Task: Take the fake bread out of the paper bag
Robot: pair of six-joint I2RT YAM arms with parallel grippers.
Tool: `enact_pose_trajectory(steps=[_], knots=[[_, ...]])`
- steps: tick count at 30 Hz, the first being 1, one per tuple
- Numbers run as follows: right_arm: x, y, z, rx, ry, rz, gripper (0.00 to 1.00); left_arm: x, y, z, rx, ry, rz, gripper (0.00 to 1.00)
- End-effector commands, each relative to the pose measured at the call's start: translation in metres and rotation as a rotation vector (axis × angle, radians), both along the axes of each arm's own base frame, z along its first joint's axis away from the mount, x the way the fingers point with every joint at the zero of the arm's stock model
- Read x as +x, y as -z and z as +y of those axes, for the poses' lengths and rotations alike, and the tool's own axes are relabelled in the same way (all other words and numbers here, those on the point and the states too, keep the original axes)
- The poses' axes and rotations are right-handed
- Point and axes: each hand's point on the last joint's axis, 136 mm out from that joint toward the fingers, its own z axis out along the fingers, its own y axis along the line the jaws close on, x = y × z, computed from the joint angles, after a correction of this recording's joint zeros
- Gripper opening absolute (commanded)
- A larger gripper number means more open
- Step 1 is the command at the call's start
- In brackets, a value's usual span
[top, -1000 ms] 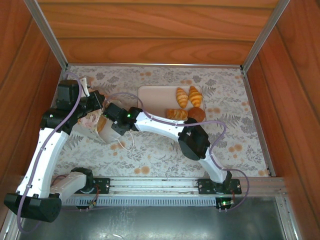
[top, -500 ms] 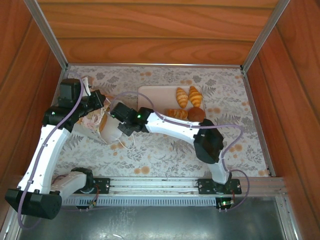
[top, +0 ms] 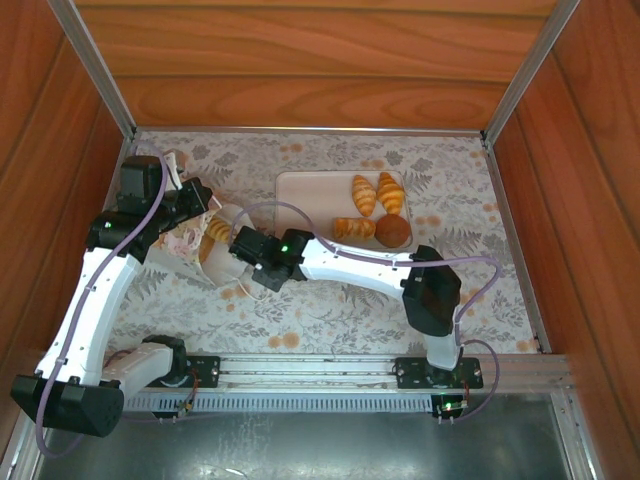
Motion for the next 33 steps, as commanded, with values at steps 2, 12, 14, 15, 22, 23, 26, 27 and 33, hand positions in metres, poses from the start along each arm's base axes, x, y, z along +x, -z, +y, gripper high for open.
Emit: enact_pose_trajectory(steps=[2, 12, 14, 15, 22, 23, 26, 27, 33], knots=[[-0.014, -0.003, 0.014, 0.031, -0.06, 0.061, 0.38, 0.003, -0.01, -0.005, -0.019, 0.014, -0.032, 0.0], [-0.032, -0.027, 0.015, 0.179, -0.058, 0.213, 0.45, 0.003, -0.01, -0.006, -0.022, 0.021, -0.036, 0.0], [-0.025, -0.03, 0.012, 0.229, 0.012, 0.264, 0.45, 0.002, -0.011, -0.006, -0.024, 0.022, -0.036, 0.0], [-0.02, -0.031, 0.011, 0.254, 0.046, 0.285, 0.45, 0.002, -0.011, -0.006, -0.026, 0.022, -0.035, 0.0], [-0.009, -0.025, 0.013, 0.347, 0.155, 0.398, 0.49, 0.0, -0.013, -0.005, -0.025, 0.019, -0.045, 0.0], [-0.006, -0.025, 0.014, 0.351, 0.17, 0.405, 0.5, 0.0, -0.012, -0.006, -0.025, 0.02, -0.043, 0.0], [0.001, -0.025, 0.022, 0.366, 0.202, 0.441, 0.52, 0.001, -0.014, -0.006, -0.027, 0.022, -0.045, 0.0], [0.001, -0.025, 0.026, 0.374, 0.2, 0.462, 0.52, 0.001, -0.013, -0.006, -0.027, 0.024, -0.043, 0.0], [0.008, -0.015, 0.042, 0.349, 0.216, 0.509, 0.55, 0.002, -0.014, -0.007, -0.024, 0.031, -0.045, 0.0]])
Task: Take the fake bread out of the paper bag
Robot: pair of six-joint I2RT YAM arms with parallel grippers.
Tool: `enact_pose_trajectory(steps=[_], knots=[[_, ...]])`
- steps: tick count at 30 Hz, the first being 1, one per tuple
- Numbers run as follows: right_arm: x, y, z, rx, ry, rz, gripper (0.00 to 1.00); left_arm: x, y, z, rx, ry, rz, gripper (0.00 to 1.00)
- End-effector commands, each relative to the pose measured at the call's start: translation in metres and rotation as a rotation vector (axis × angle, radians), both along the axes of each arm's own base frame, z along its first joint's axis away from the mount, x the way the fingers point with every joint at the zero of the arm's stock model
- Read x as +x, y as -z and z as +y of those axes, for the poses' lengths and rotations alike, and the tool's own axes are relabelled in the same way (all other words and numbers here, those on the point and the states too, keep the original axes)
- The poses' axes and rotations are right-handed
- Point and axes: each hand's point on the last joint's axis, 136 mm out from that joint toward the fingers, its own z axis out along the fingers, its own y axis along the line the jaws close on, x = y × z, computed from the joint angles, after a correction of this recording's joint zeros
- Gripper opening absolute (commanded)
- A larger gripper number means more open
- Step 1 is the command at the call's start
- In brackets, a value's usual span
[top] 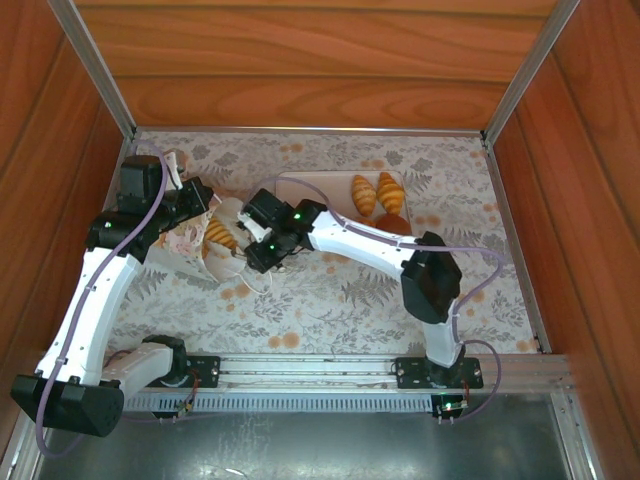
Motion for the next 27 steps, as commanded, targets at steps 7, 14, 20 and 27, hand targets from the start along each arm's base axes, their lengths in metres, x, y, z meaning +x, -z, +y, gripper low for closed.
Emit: enact_pose_trajectory(steps=[7, 14, 20, 27], knots=[[0.012, 0.015, -0.001, -0.147, 0.009, 0.012, 0.56, 0.0, -0.011, -0.005, -0.012, 0.026, -0.042, 0.0], [0.004, 0.0, 0.006, -0.044, -0.019, 0.027, 0.44, 0.0, -0.009, -0.004, -0.007, 0.021, -0.042, 0.0], [0.003, -0.021, -0.005, -0.002, -0.01, -0.029, 0.41, 0.0, -0.009, -0.003, -0.005, 0.019, -0.042, 0.0], [-0.012, -0.04, -0.025, 0.033, -0.099, -0.08, 0.42, 0.001, -0.01, -0.004, -0.007, 0.018, -0.043, 0.0]])
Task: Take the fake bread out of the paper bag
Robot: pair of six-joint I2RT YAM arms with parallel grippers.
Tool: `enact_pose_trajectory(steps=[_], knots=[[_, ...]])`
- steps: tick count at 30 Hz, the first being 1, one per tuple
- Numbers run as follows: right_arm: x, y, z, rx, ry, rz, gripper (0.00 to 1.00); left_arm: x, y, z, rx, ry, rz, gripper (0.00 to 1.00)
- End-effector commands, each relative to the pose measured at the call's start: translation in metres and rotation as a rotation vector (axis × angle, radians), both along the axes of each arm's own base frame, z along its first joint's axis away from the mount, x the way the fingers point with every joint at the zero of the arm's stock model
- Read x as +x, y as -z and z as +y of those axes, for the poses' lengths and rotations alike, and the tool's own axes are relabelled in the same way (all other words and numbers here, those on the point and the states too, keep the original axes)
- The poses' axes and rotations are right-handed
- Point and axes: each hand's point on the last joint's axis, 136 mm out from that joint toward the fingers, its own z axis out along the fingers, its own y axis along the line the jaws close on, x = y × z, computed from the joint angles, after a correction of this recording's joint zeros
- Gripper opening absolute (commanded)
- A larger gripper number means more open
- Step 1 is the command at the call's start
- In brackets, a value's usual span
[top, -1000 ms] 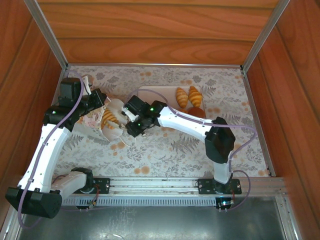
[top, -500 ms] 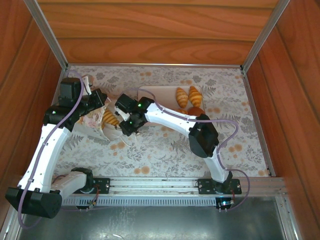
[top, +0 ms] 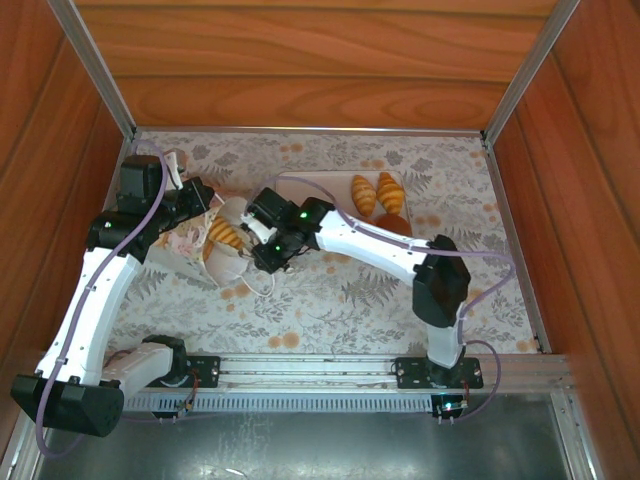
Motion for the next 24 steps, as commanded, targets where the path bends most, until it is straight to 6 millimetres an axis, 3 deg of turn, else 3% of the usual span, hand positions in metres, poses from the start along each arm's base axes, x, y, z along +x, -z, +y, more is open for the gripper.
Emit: enact_pose_trajectory(steps=[1, 8, 16, 24], knots=[[-0.003, -0.02, -0.006, 0.049, -0.06, -0.056, 0.42, 0.002, -0.009, -0.002, -0.001, 0.009, -0.039, 0.0], [-0.021, -0.026, -0.041, -0.017, -0.142, -0.075, 0.42, 0.004, -0.01, -0.001, -0.006, -0.006, -0.04, 0.0], [-0.027, -0.036, -0.104, -0.11, -0.129, -0.173, 0.41, 0.008, -0.008, 0.001, -0.006, -0.026, -0.04, 0.0], [-0.005, -0.051, -0.162, -0.087, 0.037, -0.196, 0.4, 0.025, -0.01, -0.016, -0.064, 0.006, -0.032, 0.0]])
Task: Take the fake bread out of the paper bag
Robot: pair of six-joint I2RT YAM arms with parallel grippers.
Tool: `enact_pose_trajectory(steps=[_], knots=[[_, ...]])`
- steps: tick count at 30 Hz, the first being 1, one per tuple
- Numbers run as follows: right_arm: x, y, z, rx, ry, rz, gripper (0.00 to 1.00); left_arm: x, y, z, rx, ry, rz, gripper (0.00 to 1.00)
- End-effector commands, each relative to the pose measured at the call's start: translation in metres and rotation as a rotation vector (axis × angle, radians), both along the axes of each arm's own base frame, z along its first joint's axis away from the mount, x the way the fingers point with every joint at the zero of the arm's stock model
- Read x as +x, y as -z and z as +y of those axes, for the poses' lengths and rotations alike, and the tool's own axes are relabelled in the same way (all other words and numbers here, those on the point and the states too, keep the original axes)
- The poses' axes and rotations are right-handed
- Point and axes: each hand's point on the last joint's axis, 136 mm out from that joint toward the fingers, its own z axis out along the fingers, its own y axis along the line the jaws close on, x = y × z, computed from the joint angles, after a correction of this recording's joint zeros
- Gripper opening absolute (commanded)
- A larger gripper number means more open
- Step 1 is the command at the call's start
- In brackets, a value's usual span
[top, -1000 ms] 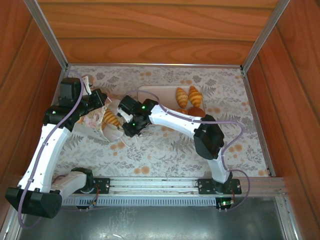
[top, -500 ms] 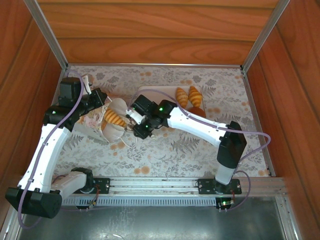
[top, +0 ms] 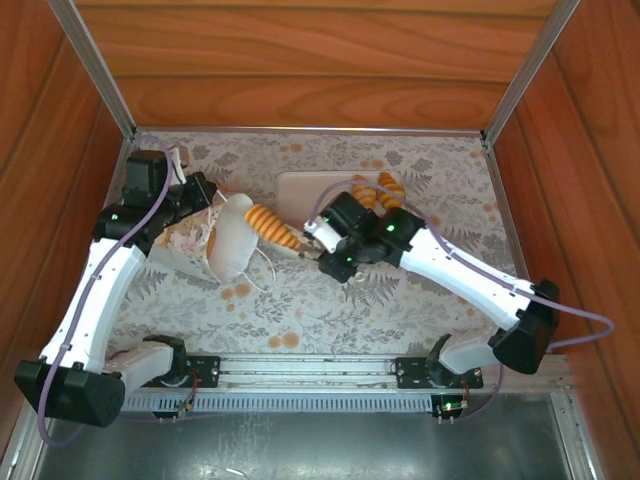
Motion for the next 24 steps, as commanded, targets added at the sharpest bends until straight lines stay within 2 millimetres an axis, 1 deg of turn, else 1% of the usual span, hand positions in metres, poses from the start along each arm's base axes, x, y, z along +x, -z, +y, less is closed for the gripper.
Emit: enact_pose_trajectory(steps=[1, 2, 5, 7, 10, 14, 17, 18, 19, 24], knots=[[0.016, -0.005, -0.022, -0.005, 0.072, -0.033, 0.4, 0.01, -0.018, -0.013, -0.047, 0.025, -0.051, 0.0], [0.02, -0.005, -0.027, -0.005, 0.091, -0.031, 0.4, 0.012, -0.018, -0.015, -0.049, 0.03, -0.052, 0.0], [0.04, -0.004, -0.043, -0.001, 0.194, -0.011, 0.4, 0.014, -0.02, -0.019, -0.053, 0.037, -0.058, 0.0], [0.058, 0.002, -0.054, 0.007, 0.288, 0.028, 0.4, 0.014, -0.021, -0.02, -0.053, 0.039, -0.062, 0.0], [0.084, 0.012, -0.066, 0.024, 0.398, 0.097, 0.39, 0.013, -0.019, -0.019, -0.051, 0.036, -0.064, 0.0], [0.112, 0.016, -0.068, 0.017, 0.459, 0.119, 0.4, 0.008, -0.021, -0.016, -0.047, 0.024, -0.076, 0.0], [0.131, 0.022, -0.074, -0.046, 0.492, 0.103, 0.4, 0.004, -0.025, -0.013, -0.04, 0.016, -0.095, 0.0], [0.135, 0.023, -0.075, -0.064, 0.498, 0.098, 0.4, 0.003, -0.026, -0.012, -0.039, 0.014, -0.101, 0.0], [0.141, 0.03, -0.074, -0.09, 0.496, 0.112, 0.4, 0.002, -0.026, -0.011, -0.036, 0.008, -0.104, 0.0], [0.157, 0.041, -0.071, -0.14, 0.493, 0.115, 0.41, 0.0, -0.027, -0.01, -0.035, 0.005, -0.11, 0.0]])
